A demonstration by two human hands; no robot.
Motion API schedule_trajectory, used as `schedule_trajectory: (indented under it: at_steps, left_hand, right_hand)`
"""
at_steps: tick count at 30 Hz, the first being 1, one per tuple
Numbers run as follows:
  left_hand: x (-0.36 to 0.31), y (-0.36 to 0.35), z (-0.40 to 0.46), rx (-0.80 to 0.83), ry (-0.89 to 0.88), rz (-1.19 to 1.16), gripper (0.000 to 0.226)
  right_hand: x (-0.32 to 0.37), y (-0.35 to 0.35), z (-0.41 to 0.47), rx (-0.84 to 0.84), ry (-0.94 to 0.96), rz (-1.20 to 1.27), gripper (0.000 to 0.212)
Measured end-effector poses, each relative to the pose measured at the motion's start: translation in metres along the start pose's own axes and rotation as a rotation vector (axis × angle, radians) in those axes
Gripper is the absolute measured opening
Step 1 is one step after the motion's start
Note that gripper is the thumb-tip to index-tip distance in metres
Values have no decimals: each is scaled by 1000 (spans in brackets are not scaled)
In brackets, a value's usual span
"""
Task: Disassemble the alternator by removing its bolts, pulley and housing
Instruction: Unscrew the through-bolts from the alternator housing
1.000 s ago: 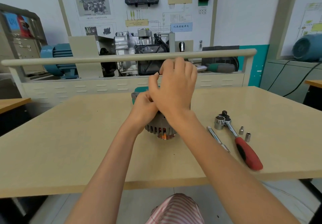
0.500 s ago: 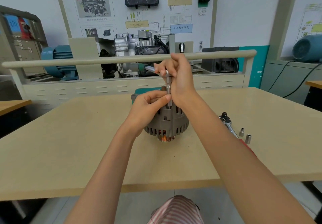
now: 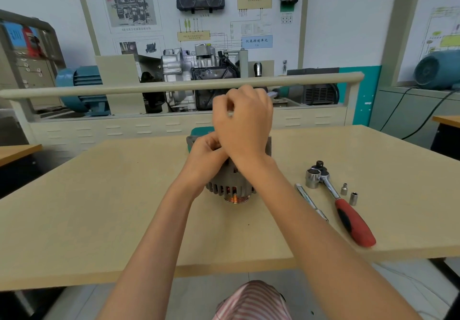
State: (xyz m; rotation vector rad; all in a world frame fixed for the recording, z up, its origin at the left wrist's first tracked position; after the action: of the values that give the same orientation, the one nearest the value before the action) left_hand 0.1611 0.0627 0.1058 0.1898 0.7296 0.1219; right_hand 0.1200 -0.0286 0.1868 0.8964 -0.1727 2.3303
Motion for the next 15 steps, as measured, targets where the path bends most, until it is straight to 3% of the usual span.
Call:
schedule_trajectory:
  at_steps: [5, 11, 15]
  left_hand:
    - [-3, -5, 1, 38, -16, -35, 18]
    - [-1, -4, 2, 16, -3, -32, 14]
    - [-1, -2, 3, 0, -5, -13, 11]
  right_hand:
    - [-18, -16, 16, 284, -245, 507, 39]
    - [-35, -44, 23, 596, -500, 971, 59]
    - [-37, -36, 21, 490, -453, 882, 50]
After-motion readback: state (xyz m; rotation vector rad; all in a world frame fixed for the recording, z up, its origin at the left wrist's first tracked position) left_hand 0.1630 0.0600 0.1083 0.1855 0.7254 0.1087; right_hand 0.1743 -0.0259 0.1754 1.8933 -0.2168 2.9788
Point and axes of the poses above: each hand's wrist, its own z-axis towards the middle knuckle, its own y-axis out of the back of the hand, x = y × z, the point moved 10 cm from there along z, towards the middle knuckle, and after that the axes turned 15 degrees about -y, right-handed, at the moved point
